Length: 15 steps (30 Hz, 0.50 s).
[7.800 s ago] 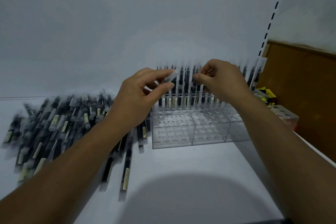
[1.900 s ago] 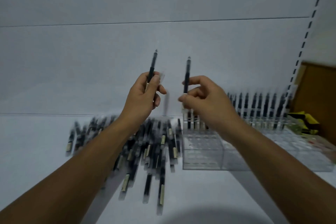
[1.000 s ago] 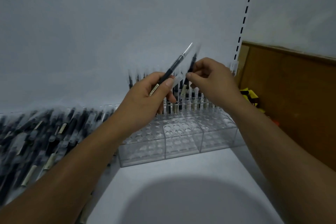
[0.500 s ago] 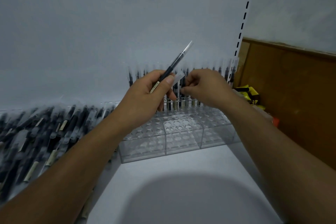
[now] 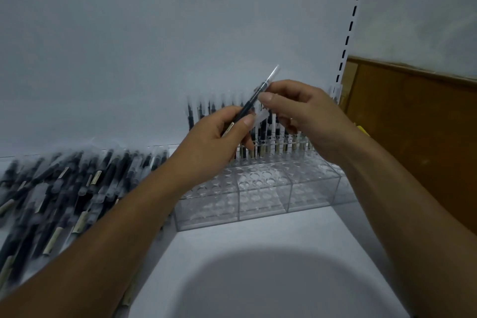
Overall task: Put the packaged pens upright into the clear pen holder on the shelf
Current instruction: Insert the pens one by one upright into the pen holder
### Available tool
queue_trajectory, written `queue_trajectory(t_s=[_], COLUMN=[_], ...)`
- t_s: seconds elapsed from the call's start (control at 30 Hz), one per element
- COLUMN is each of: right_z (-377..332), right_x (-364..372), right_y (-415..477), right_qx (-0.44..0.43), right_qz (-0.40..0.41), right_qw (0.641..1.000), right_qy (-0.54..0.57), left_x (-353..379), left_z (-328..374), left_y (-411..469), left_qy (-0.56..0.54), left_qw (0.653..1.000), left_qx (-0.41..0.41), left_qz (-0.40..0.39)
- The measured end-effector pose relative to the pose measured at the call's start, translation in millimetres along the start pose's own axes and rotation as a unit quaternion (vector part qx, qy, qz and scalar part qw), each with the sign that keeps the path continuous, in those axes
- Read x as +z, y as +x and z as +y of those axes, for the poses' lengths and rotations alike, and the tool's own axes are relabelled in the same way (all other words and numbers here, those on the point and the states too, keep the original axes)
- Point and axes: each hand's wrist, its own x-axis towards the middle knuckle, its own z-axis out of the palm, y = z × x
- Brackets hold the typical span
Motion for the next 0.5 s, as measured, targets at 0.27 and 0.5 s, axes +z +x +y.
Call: queue_trajectory(t_s=[0.27, 0.5], right_z=[-6, 17], right_x=[-9, -20], right_y=[4, 13], right_qx=[-0.013, -0.056], right_qz=[0.133, 0.247], right_qw=[0.976, 0.966], right_qy=[0.171, -0.058], left_x=[1, -1], left_z=[-3, -6], left_y=[-1, 1], left_qy=[0.019, -0.025], left_qw=[1.000, 1.000], left_qx=[0.000, -0.003], left_qz=[-0.014, -0.011])
